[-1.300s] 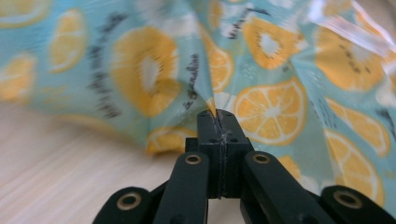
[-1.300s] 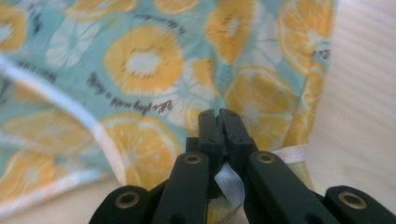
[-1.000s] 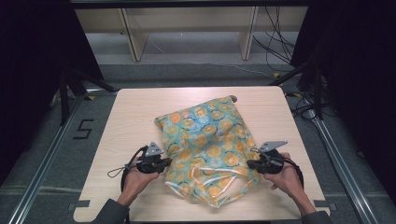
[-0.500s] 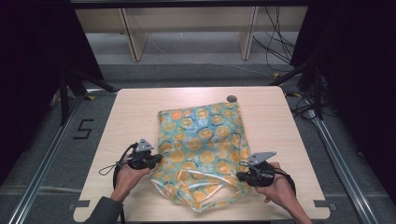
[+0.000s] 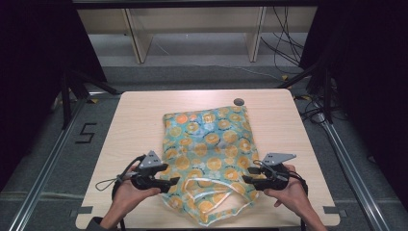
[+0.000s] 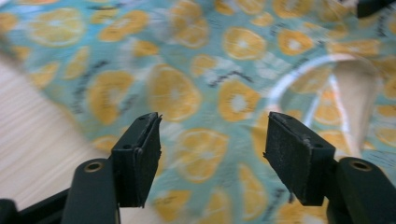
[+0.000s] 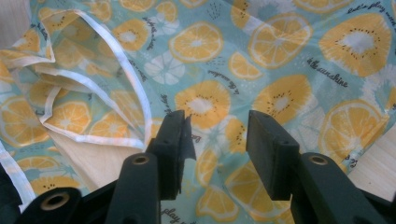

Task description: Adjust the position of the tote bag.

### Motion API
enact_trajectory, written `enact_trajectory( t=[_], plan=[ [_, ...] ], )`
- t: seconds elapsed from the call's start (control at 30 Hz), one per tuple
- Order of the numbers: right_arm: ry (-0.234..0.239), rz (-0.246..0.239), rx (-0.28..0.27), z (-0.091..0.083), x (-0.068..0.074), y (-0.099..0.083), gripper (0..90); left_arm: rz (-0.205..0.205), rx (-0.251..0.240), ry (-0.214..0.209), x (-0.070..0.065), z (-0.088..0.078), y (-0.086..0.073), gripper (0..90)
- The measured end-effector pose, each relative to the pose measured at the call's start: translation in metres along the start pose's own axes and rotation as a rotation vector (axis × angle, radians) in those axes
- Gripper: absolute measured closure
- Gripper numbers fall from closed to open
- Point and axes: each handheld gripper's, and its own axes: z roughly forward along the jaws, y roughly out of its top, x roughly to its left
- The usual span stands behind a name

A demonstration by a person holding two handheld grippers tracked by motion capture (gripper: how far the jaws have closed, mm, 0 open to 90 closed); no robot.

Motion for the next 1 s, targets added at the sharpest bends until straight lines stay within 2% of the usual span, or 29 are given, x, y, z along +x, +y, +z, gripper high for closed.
enact_trajectory(
  t=[0.03, 0.07, 0.1, 0.2, 0.23, 0.27, 0.37, 0.43, 0.5, 0.53, 0.57, 0.6, 0.67, 0.73, 0.77, 0.8, 0.87, 0.9, 0.93, 0.97, 1.0],
  plan=[
    [0.000, 0.003, -0.001, 0.000, 0.001, 0.000, 56.8, 0.000, 0.000, 0.000, 0.000, 0.000, 0.000, 33.8],
    [0.006, 0.006, -0.005, -0.001, 0.001, 0.000, 56.4, 0.011, 0.016, -0.025, -0.007, 0.010, -0.001, 33.0],
    [-0.002, -0.007, -0.013, -0.001, 0.000, 0.001, 56.0, 0.011, 0.016, -0.025, -0.007, 0.010, -0.001, 32.3],
    [0.011, 0.000, -0.016, -0.002, 0.001, 0.002, 55.2, 0.008, 0.029, -0.031, -0.014, 0.024, -0.002, 30.4],
    [-0.006, -0.012, -0.008, -0.003, 0.001, 0.003, 54.7, 0.003, 0.029, -0.045, -0.017, 0.027, -0.002, 29.7],
    [0.000, -0.011, -0.007, -0.004, 0.002, 0.003, 54.6, 0.002, 0.036, -0.052, -0.019, 0.033, 0.000, 29.6],
    [0.010, -0.003, -0.022, -0.003, 0.004, 0.002, 54.3, 0.021, 0.045, -0.047, -0.020, 0.038, 0.004, 31.9],
    [0.028, 0.002, -0.024, -0.004, 0.005, 0.002, 53.5, 0.057, 0.062, -0.053, -0.021, 0.048, 0.009, 38.5],
    [0.006, -0.011, -0.019, -0.003, 0.003, 0.002, 53.3, 0.123, 0.108, -0.076, -0.018, 0.053, 0.011, 54.0],
    [0.006, -0.011, -0.019, -0.003, 0.003, 0.002, 53.3, 0.123, 0.108, -0.076, -0.018, 0.053, 0.011, 61.8],
    [0.003, -0.015, -0.011, -0.003, 0.002, 0.002, 53.3, 0.143, 0.097, -0.065, -0.014, 0.057, 0.012, 61.8],
    [0.004, -0.014, -0.009, -0.003, 0.001, 0.003, 53.3, 0.143, 0.092, -0.056, -0.012, 0.058, 0.013, 82.7],
    [0.013, -0.009, -0.003, -0.002, 0.001, 0.003, 53.4, 0.161, 0.093, -0.055, -0.005, 0.059, 0.017, 88.5],
    [0.036, -0.021, -0.012, -0.001, 0.002, 0.003, 53.4, 0.150, 0.070, -0.036, 0.001, 0.057, 0.023, 89.3],
    [0.034, 0.007, -0.002, -0.001, 0.005, 0.002, 53.4, 0.156, 0.064, -0.037, 0.005, 0.055, 0.028, 89.3],
    [0.033, -0.019, -0.005, -0.002, 0.003, 0.002, 53.4, 0.143, 0.047, -0.019, 0.009, 0.053, 0.032, 89.4],
    [0.007, -0.029, -0.001, -0.002, 0.003, 0.003, 53.3, 0.131, 0.021, -0.008, 0.017, 0.048, 0.041, 89.4],
    [0.038, -0.028, -0.013, -0.002, 0.003, 0.004, 53.3, 0.116, 0.000, -0.004, 0.022, 0.046, 0.046, 89.4],
    [0.030, -0.016, -0.018, -0.003, 0.004, 0.005, 53.2, 0.107, -0.013, -0.009, 0.026, 0.044, 0.049, 89.4],
    [0.032, -0.022, -0.018, -0.003, 0.004, 0.005, 52.9, 0.091, -0.031, -0.006, 0.031, 0.043, 0.053, 89.4],
    [0.009, -0.043, -0.020, -0.003, 0.002, 0.005, 52.7, 0.074, -0.039, -0.001, 0.034, 0.041, 0.056, 89.4]
  ],
)
